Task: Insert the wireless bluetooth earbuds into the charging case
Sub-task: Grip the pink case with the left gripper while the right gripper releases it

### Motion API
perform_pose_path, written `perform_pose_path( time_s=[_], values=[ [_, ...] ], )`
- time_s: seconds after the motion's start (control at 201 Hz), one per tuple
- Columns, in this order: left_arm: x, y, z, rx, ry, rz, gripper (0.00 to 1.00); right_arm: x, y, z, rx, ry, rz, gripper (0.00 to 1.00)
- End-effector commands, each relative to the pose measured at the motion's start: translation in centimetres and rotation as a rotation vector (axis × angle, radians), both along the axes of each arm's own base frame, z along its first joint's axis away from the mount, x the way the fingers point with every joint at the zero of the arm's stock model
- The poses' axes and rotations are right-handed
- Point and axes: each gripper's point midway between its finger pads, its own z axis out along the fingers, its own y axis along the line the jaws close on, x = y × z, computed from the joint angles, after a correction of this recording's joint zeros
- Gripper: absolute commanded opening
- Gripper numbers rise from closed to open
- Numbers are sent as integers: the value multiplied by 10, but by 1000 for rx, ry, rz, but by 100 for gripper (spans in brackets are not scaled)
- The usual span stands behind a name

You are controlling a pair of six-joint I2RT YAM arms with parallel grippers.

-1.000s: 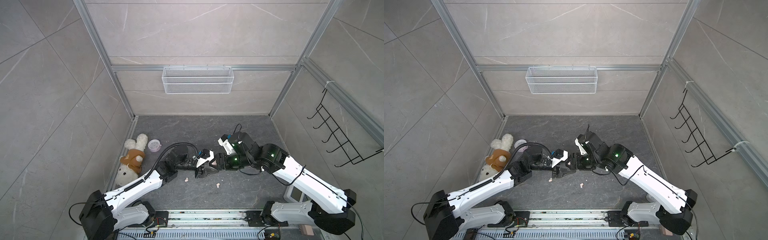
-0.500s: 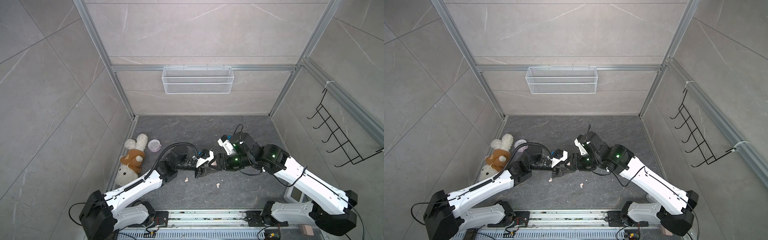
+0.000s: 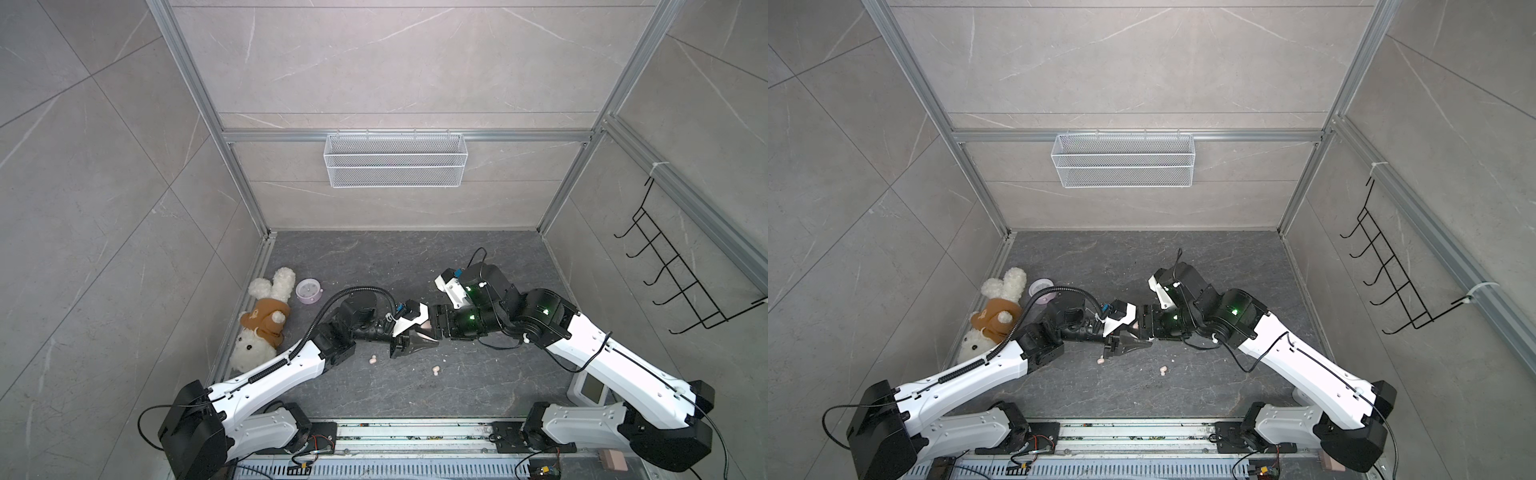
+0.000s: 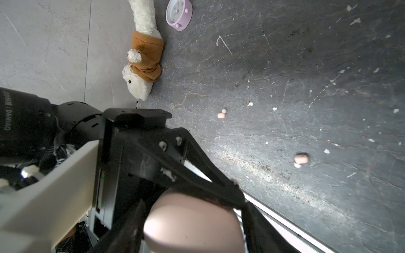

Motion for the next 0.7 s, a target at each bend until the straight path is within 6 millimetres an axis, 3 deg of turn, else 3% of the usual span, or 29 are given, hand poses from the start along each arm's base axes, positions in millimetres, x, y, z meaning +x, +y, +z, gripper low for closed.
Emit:
perform_pose_path(
  time_s=[0.0,0.184,0.443,0.692],
  values=[
    [-9,1,29,-68,-61,-51,34,5,-1,6,27,-22,-25,74],
    [-8,1,25,-57,-50,-39,33,4,-7,6,32,-12,-38,77],
    [-4,2,17,-41,-29,-11,30,3,-30,10,4,-27,-80,82],
    [-5,1,29,-127,29,-3,29,3,-59,35,-52,-128,-79,87]
  ],
)
